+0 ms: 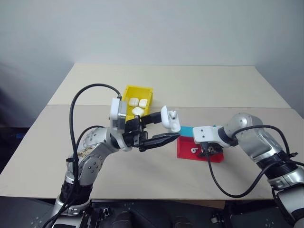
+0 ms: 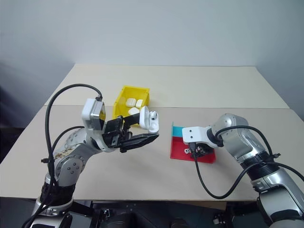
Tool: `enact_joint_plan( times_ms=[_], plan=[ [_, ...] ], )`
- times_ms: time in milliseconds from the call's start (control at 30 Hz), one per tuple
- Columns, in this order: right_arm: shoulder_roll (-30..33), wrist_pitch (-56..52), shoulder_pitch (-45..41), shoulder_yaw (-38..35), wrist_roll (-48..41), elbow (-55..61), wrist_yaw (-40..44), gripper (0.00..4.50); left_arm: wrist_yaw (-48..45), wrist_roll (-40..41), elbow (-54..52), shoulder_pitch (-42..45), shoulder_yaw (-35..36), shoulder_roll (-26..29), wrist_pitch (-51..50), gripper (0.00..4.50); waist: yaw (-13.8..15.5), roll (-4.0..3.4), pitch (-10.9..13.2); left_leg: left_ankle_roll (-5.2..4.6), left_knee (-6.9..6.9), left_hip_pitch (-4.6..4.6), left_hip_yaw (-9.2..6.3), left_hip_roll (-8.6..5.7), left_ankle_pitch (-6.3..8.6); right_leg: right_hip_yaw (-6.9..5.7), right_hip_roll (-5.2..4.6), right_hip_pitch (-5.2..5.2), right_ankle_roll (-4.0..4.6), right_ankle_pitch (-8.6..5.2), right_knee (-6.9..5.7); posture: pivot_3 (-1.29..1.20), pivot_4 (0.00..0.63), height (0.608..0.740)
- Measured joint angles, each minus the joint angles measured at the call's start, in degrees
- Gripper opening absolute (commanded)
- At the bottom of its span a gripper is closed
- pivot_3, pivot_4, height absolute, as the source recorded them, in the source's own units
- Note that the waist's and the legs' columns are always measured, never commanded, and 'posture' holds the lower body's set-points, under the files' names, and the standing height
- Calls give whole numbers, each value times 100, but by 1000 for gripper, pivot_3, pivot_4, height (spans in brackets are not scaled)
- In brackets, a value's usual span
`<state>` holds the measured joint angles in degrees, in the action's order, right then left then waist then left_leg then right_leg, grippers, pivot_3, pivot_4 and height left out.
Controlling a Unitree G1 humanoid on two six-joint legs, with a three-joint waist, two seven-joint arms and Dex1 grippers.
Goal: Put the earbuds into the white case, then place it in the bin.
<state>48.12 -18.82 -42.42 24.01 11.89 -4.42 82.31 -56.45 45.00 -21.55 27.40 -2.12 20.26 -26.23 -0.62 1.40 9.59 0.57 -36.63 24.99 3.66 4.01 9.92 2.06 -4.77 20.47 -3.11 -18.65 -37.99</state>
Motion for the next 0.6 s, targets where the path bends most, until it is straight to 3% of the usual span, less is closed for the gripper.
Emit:
enact_joint_plan(
  times_ms=[600],
  plan=[
    [-100,763,-223,101,34,-443,-22,2786,149,1,-169,-125,2,21,0,2814,-4,0,0,-1,0,0,0,0,1,0,0,0,0,0,0,0,150,740]
  ],
)
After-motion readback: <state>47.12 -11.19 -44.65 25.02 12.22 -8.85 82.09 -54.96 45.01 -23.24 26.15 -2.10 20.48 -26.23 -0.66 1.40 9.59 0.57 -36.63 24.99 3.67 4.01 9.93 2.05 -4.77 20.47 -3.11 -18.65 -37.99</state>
